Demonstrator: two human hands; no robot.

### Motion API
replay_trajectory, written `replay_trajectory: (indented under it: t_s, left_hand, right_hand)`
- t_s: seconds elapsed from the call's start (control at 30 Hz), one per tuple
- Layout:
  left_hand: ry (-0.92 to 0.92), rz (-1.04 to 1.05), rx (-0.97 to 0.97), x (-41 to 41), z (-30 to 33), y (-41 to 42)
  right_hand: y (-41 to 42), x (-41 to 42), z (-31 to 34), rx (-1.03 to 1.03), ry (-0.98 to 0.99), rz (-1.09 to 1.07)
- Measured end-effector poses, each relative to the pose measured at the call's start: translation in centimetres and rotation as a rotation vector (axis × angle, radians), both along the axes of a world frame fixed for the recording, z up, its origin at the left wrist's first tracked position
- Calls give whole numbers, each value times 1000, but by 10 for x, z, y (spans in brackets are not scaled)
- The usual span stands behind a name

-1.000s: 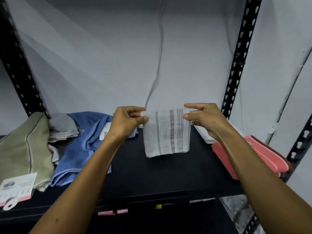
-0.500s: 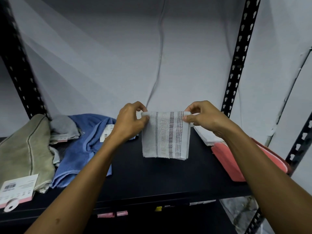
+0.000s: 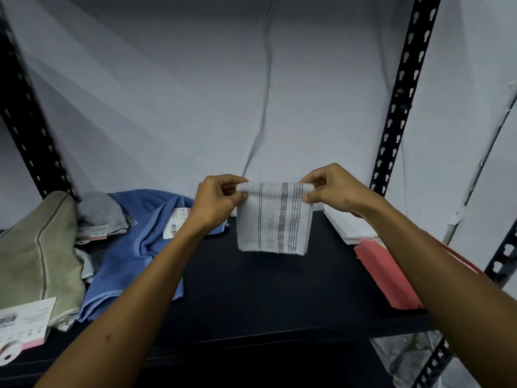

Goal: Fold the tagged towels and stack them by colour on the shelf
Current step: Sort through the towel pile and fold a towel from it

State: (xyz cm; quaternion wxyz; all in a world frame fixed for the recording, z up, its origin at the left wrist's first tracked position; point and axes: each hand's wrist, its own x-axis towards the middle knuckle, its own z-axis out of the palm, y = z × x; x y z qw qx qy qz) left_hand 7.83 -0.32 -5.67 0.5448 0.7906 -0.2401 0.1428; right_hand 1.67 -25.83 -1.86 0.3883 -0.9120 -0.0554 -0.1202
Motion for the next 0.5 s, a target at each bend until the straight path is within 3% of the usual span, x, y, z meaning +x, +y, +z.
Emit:
replay_trajectory:
  t_s: [0.13,0.33,0.4,0.5]
  left_hand:
    - [-80,-16,-82,20,3,-8]
    - [-471,82,21,44,-19,-8]
    - [-620,23,153,34,-45,-3]
    - [-842,-275,433,6,-92,-2]
  right_hand:
    - [-1,31,-1,-126,-119,-94]
    - [4,52,-29,-249,-467,-111]
    - [0,44,-55,-329,-419,-116]
    - [-7,18,-101,-521,-236,-112]
